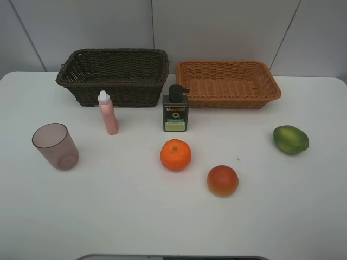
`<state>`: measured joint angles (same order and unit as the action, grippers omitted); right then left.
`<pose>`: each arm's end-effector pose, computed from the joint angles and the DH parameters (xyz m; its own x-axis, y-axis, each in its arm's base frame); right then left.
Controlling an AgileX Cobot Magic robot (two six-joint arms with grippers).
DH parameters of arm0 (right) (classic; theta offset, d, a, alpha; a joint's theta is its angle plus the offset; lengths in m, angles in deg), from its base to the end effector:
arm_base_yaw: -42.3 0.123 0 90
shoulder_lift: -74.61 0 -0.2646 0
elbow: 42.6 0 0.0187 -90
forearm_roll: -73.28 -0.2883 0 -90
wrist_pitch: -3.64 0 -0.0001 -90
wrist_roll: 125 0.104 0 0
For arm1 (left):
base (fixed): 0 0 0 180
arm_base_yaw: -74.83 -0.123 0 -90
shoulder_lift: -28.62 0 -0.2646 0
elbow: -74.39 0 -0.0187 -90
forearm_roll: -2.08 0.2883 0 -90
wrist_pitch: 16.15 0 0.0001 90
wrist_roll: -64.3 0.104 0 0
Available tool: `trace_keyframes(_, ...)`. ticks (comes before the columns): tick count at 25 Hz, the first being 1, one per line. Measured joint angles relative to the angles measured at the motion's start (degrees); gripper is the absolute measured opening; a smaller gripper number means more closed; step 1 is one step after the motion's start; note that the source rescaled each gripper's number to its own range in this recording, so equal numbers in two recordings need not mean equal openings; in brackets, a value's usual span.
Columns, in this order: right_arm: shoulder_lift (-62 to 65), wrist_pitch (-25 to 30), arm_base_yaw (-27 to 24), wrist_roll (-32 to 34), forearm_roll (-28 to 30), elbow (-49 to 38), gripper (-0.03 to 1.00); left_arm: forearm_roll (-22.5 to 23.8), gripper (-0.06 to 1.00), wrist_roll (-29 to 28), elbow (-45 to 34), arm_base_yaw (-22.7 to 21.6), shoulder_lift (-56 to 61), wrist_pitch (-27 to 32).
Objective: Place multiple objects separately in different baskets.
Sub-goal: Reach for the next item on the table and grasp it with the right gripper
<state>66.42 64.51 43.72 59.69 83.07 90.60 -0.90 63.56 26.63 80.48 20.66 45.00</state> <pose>0.0567 -0.0141 0.2970 -0.4306 -0.0126 -0.9025 0.1087 0.9919 -0.0657 0.0575 -0.0105 0.2905 -0.4542 0.0068 -0.8909 0.1216 0.9911 -0.0545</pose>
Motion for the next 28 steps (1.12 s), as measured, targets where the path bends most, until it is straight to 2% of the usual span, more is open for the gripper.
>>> trace_keyframes(28, 0.0, 0.0, 0.0, 0.0, 0.0, 0.0, 0.92, 0.0, 1.00, 0.0, 0.0, 0.0, 0.0, 0.0)
